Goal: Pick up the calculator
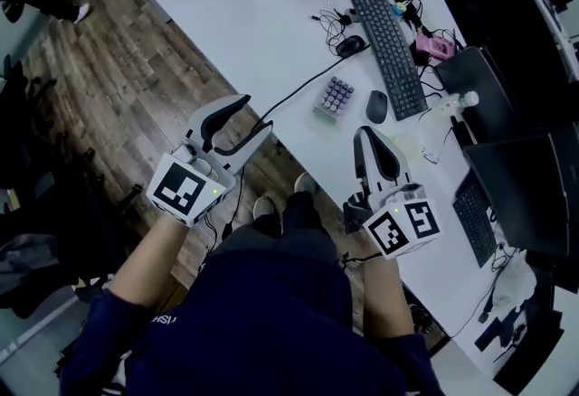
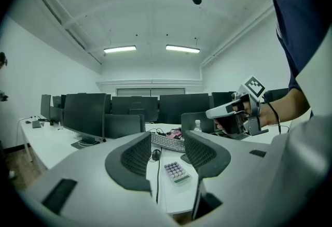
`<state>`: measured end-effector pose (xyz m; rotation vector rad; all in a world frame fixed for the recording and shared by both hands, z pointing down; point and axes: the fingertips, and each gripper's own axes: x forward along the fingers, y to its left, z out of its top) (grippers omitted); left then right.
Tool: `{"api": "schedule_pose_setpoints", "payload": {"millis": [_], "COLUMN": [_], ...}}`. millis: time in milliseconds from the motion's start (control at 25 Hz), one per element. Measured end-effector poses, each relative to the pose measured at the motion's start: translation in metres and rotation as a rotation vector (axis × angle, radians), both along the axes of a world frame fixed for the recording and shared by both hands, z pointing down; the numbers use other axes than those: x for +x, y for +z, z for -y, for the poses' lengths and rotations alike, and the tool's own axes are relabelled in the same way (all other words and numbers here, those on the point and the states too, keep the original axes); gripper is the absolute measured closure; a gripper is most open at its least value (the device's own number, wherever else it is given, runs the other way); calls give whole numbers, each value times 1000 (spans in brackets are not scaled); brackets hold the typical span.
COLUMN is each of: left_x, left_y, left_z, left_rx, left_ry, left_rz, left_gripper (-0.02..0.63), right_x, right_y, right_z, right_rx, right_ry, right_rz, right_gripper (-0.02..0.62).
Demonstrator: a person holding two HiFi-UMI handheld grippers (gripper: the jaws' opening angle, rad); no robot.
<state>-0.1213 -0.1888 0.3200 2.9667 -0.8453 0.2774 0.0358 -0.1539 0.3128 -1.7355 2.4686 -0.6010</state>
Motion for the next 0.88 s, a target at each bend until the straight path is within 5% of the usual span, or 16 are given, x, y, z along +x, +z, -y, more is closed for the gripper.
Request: {"api": "schedule_pose_setpoints", "payload": {"millis": [880], "left_x": [84], "left_y": [84], "left_z": [69], "left_rx": [-87], "left_ry": [20], "left_rz": [87], "left_gripper": [387], "right_x": [69], "right_y": [78], "right_z": [90], "right_rx": [-111], "right_ry": [-24], "right_rz": [62], "right_gripper": [591]}}
